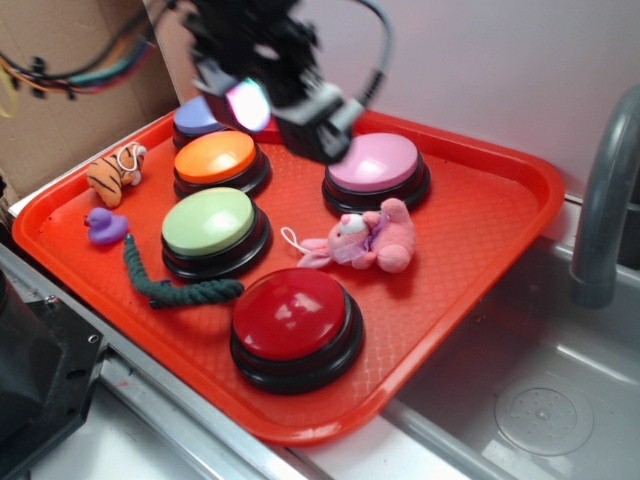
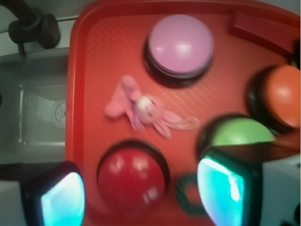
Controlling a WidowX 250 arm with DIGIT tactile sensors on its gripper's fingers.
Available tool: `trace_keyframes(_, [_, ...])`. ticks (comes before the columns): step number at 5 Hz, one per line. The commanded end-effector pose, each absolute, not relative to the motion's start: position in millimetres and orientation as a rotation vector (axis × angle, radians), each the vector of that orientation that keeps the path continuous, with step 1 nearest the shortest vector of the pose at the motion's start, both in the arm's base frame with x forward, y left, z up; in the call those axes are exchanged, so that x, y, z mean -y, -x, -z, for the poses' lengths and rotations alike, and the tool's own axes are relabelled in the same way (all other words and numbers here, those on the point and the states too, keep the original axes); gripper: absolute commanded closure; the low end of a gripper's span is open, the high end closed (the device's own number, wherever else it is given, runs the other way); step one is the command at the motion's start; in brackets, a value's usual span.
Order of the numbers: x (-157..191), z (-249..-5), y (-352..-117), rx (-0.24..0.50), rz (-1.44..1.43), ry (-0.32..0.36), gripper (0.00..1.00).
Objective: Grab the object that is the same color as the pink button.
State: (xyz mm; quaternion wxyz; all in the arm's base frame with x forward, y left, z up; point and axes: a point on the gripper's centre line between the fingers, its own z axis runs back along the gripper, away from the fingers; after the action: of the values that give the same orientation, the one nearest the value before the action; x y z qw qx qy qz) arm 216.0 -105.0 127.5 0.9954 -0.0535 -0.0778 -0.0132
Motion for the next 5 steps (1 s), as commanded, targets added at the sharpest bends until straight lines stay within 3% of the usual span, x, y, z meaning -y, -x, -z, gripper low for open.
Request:
trace_keyframes(1, [117.9,-79.9,-252.8,0.174,0.034,0.101,0.00])
trace_keyframes(2, [117.3,-54.3,-264.9,0.132,0.063,0.089,0.00])
trace_keyframes(3, [116.6,-32.2,-262.8,0.094,0.080,0.063,0.00])
trace_keyframes(4, [113.6,-16.0,-260.6,0.059,0.088,0.055,0.00])
trace_keyframes(5, [117.0,-13.4,-254.6,0.065,0.109,0.061,0.07])
